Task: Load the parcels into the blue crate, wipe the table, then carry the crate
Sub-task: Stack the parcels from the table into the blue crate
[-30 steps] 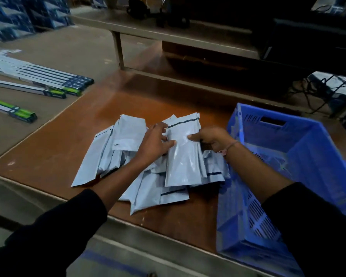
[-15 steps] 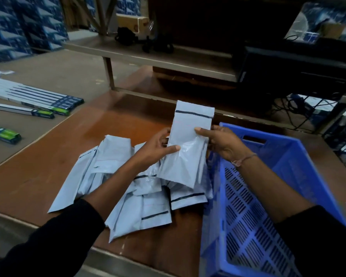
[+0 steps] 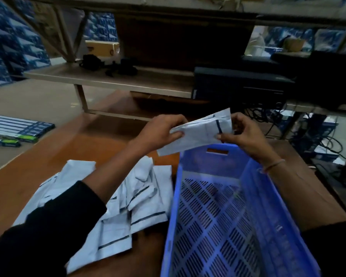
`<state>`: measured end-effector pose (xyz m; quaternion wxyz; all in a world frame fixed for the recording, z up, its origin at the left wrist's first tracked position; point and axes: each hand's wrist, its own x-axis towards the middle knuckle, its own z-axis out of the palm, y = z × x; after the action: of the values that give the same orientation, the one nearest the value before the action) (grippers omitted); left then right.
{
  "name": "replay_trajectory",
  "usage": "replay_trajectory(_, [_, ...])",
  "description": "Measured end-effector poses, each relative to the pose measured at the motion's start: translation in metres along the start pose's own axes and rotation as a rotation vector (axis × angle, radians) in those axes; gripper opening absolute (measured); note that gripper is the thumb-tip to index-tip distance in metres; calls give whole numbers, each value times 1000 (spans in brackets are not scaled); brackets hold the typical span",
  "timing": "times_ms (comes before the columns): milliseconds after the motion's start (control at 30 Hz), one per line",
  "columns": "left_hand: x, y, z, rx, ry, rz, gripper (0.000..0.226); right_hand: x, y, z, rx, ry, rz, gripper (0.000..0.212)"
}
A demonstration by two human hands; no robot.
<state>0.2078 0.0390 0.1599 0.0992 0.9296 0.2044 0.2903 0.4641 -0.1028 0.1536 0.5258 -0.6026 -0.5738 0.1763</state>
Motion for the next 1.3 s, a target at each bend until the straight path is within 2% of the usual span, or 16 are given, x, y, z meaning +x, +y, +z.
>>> replay_trajectory(67, [21, 21, 16, 109, -10, 75, 29, -4, 4, -24, -144, 31, -75, 52])
replay_trajectory(133, [37, 40, 35, 177, -35, 112, 31, -5, 9, -49, -454, 72, -175, 56])
replay_trajectory(200, [49, 55, 55, 194, -62, 143, 33, -7, 15, -70, -746, 70, -245, 48])
replay_trajectory(333, [60, 68, 93, 195, -139, 186, 30, -22, 22, -87, -1038, -158, -263, 26])
replay_trajectory(433, [59, 60, 114, 176, -319, 138, 28, -38, 34, -79, -1176, -292, -128, 26])
replay_trajectory(533, [54, 49, 134, 199, -507, 80, 23, -42, 71, -61, -1189, -354, -3, 32])
replay_trajectory(700, [53, 40, 169, 354, -543, 15, 23, -35, 119, -28, -1377, -416, 106, 34])
replay_trajectory(767, [56, 40, 186, 446, -605, 7, 26, -32, 130, -18, -1440, -462, 132, 32])
replay_trajectory(900, [56, 33, 217, 505, -723, -54, 37, -33, 156, -4, -1382, -540, 295, 34])
replay_trajectory(967, [55, 31, 223, 480, -763, -109, 37, -33, 163, 0, -1327, -617, 399, 47])
replay_trajectory(1067, [55, 25, 233, 436, -859, -180, 33, -30, 166, 1, -1241, -766, 508, 81])
replay_trajectory(1200, [51, 24, 246, 419, -920, -214, 35, -30, 175, 2, -1167, -719, 595, 97])
replay_trajectory(1233, [51, 25, 248, 409, -913, -236, 37, -30, 178, 4, -1154, -687, 614, 96])
replay_trajectory(1300, [49, 27, 250, 385, -867, -286, 40, -31, 184, 6, -1127, -583, 649, 78])
